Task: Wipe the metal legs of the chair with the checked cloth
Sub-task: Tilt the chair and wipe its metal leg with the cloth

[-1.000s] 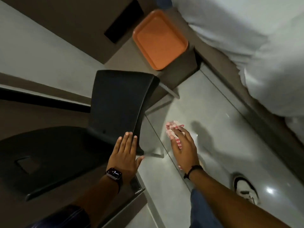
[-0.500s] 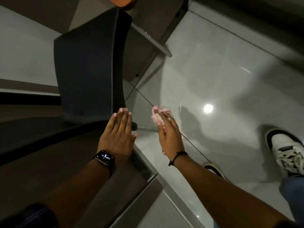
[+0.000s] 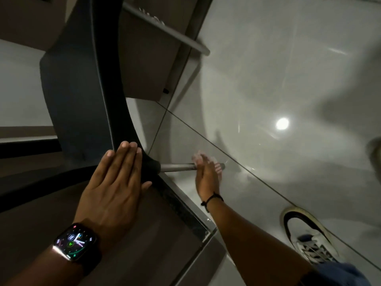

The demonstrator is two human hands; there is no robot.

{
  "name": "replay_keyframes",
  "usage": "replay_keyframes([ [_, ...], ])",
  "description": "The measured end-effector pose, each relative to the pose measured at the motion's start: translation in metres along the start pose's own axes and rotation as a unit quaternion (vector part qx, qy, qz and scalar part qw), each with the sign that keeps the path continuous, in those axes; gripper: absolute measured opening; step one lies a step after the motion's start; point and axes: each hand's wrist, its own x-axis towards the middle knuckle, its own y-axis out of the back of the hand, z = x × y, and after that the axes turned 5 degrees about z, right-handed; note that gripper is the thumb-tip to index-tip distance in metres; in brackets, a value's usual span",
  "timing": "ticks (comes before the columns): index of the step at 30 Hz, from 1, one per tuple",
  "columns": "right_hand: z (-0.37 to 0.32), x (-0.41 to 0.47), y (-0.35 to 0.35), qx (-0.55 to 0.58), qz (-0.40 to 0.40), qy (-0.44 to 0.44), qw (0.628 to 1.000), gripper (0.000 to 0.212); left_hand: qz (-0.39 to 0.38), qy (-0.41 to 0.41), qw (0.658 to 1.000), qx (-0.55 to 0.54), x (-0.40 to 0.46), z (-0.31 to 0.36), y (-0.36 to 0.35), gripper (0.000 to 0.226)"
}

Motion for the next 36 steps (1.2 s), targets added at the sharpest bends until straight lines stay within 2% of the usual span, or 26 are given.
replay_keyframes([
  [2, -0.027, -0.021, -0.012, 0.086, 0.011, 0.02, 0.996, 0.045, -0.008, 0.019, 1.0, 0.017, 0.008, 0.001, 0.008, 0.072],
  [4, -0.061, -0.049, -0.026, 0.149, -0.018, 0.112, 0.982, 0.046, -0.022, 0.022, 0.999, 0.028, 0.013, 0.007, 0.012, 0.072],
  [7, -0.062, -0.07, -0.033, 0.132, -0.072, 0.205, 0.967, 0.044, -0.037, 0.025, 0.998, 0.039, 0.016, 0.011, 0.011, 0.071],
  [8, -0.051, -0.065, -0.029, 0.145, -0.072, 0.186, 0.969, 0.045, -0.036, 0.026, 0.998, 0.039, 0.016, 0.012, 0.009, 0.071],
  [10, -0.03, -0.036, -0.013, 0.21, -0.084, 0.043, 0.973, 0.042, -0.032, 0.03, 0.998, 0.039, 0.017, 0.012, 0.006, 0.07],
  [12, -0.015, -0.002, 0.009, 0.156, -0.083, -0.085, 0.981, 0.044, -0.037, 0.042, 0.998, 0.038, 0.017, 0.012, 0.005, 0.069],
  [14, -0.012, 0.001, 0.02, 0.067, -0.086, -0.082, 0.991, 0.047, -0.04, 0.058, 0.997, 0.037, 0.017, 0.016, 0.006, 0.069],
  [15, -0.022, -0.012, 0.017, 0.065, -0.08, -0.046, 0.994, 0.048, -0.041, 0.067, 0.996, 0.032, 0.018, 0.019, 0.007, 0.069],
  [17, -0.047, -0.055, -0.003, 0.146, -0.077, 0.037, 0.986, 0.049, -0.047, 0.079, 0.996, 0.022, 0.019, 0.025, 0.006, 0.071],
  [19, -0.067, -0.091, -0.032, 0.262, -0.059, 0.058, 0.962, 0.048, -0.054, 0.079, 0.995, 0.023, 0.019, 0.026, 0.001, 0.072],
  [22, -0.065, -0.091, -0.048, 0.19, -0.046, 0.112, 0.974, 0.049, -0.055, 0.077, 0.995, 0.029, 0.019, 0.024, -0.002, 0.069],
  [25, -0.029, -0.048, -0.043, 0.105, -0.024, 0.079, 0.991, 0.061, -0.056, 0.095, 0.993, 0.034, 0.021, 0.024, -0.001, 0.069],
  [27, -0.002, -0.01, -0.026, 0.017, -0.03, -0.003, 0.999, 0.054, -0.056, 0.105, 0.992, 0.03, 0.02, 0.025, 0.001, 0.069],
  [29, 0.01, 0.012, -0.007, 0.059, -0.075, -0.103, 0.99, 0.046, -0.059, 0.111, 0.992, 0.019, 0.02, 0.026, 0.004, 0.069],
  [30, 0.005, 0.01, -0.002, 0.09, -0.078, -0.113, 0.987, 0.042, -0.059, 0.116, 0.991, 0.011, 0.021, 0.026, 0.006, 0.07],
  [31, -0.007, -0.002, 0.0, 0.121, -0.063, -0.09, 0.987, 0.039, -0.055, 0.124, 0.991, 0.005, 0.022, 0.026, 0.007, 0.07],
  [34, -0.043, -0.06, -0.035, 0.164, -0.032, 0.145, 0.975, 0.036, -0.056, 0.144, 0.988, 0.006, 0.023, 0.03, 0.008, 0.071],
  [36, -0.058, -0.082, -0.062, 0.137, -0.015, 0.235, 0.962, 0.042, -0.056, 0.144, 0.988, 0.003, 0.023, 0.03, 0.004, 0.071],
])
